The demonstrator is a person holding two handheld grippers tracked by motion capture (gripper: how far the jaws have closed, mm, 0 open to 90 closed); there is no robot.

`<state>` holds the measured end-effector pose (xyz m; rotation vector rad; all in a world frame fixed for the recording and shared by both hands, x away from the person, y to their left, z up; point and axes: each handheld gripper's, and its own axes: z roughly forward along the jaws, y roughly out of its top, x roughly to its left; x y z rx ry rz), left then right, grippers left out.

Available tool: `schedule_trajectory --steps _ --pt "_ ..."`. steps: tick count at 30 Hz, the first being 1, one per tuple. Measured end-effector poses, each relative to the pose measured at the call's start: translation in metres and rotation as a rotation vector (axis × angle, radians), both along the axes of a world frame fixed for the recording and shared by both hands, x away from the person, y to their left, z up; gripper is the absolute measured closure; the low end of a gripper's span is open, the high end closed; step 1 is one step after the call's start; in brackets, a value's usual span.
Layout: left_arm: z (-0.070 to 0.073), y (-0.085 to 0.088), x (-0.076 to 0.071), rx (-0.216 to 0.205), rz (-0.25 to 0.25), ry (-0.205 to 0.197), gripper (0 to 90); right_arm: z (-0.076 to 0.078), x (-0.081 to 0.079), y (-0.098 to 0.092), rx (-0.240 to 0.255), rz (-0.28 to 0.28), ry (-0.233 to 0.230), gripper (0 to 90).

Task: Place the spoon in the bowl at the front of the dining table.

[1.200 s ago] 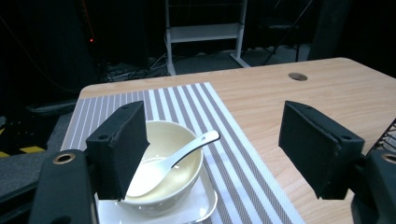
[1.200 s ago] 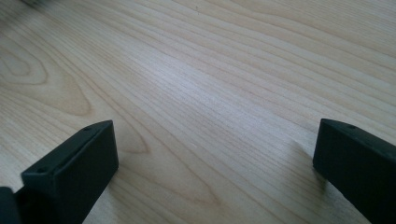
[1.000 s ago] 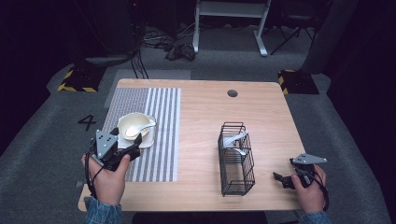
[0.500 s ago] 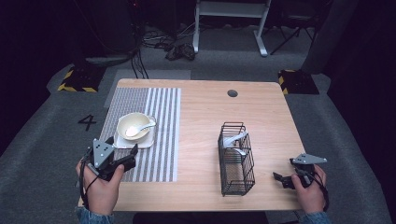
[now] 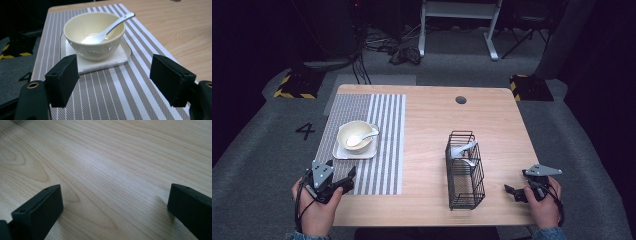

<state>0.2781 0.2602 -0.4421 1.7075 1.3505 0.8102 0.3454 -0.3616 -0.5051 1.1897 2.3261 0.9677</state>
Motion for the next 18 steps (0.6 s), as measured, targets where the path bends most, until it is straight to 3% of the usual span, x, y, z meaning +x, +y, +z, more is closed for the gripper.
schedule_trajectory --steps 5,12,18 --pt "-0.012 0.002 0.001 0.008 -0.026 0.064 22.5 0.0 0.0 0.0 0.0 0.0 0.0 0.2" --pt "-0.027 0.008 0.0 0.04 -0.048 0.109 20.3 0.0 0.0 0.0 0.0 0.0 0.0 0.2" --pt "-0.038 0.011 -0.002 0.023 -0.063 0.164 18.5 0.0 0.0 0.0 0.0 -0.001 0.0 0.2"
